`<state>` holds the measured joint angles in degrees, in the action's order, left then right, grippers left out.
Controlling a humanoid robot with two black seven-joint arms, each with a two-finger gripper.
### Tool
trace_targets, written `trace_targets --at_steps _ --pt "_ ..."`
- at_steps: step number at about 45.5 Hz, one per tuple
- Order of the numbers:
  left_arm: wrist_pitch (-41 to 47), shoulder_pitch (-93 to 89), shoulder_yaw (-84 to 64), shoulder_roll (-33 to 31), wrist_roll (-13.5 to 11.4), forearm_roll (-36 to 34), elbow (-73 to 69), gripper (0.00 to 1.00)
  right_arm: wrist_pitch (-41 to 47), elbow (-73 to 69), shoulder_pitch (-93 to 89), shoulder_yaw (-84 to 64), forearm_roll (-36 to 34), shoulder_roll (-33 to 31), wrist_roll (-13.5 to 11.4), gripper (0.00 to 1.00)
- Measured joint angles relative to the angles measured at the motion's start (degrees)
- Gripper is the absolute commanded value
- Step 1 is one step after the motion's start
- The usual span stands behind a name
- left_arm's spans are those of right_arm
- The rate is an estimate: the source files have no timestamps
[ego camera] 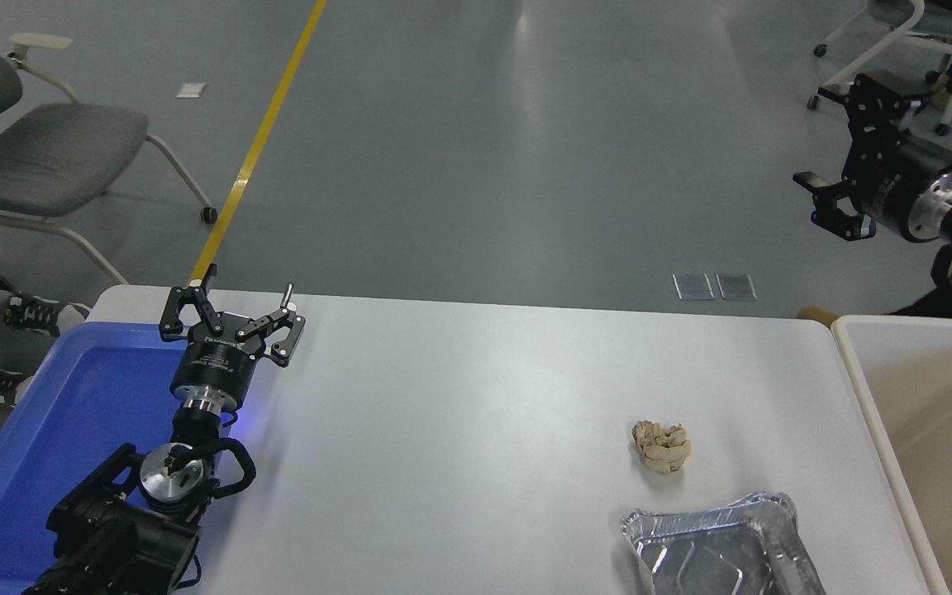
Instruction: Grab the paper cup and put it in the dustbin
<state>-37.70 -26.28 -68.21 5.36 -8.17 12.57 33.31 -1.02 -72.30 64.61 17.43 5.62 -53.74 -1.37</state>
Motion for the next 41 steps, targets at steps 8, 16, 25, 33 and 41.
trace_targets --at_steps 8,16,25,33,41 --pt "0.0 0.0 0.0 0.0 0.0 -0.1 0.0 0.99 5.2 -2.9 12.4 -14.2 1.3 -4.1 0.1 1.0" --pt "0.0 0.0 0.0 0.0 0.0 -0.1 0.0 0.99 8.8 -4.2 27.0 -31.9 1.9 -5.7 0.2 1.0" --pt "0.0 0.0 0.0 0.0 0.0 -0.1 0.0 0.99 16.5 -6.4 41.6 -49.0 3.2 -4.9 0.2 1.0" --pt "0.0 0.0 0.0 0.0 0.0 -0.1 0.0 0.99 21.5 -10.2 52.5 -61.6 10.2 -0.8 0.2 1.0" --pt "0.0 0.0 0.0 0.0 0.0 -0.1 0.0 0.99 23.8 -14.4 62.7 -72.2 15.8 6.4 0.3 1.0"
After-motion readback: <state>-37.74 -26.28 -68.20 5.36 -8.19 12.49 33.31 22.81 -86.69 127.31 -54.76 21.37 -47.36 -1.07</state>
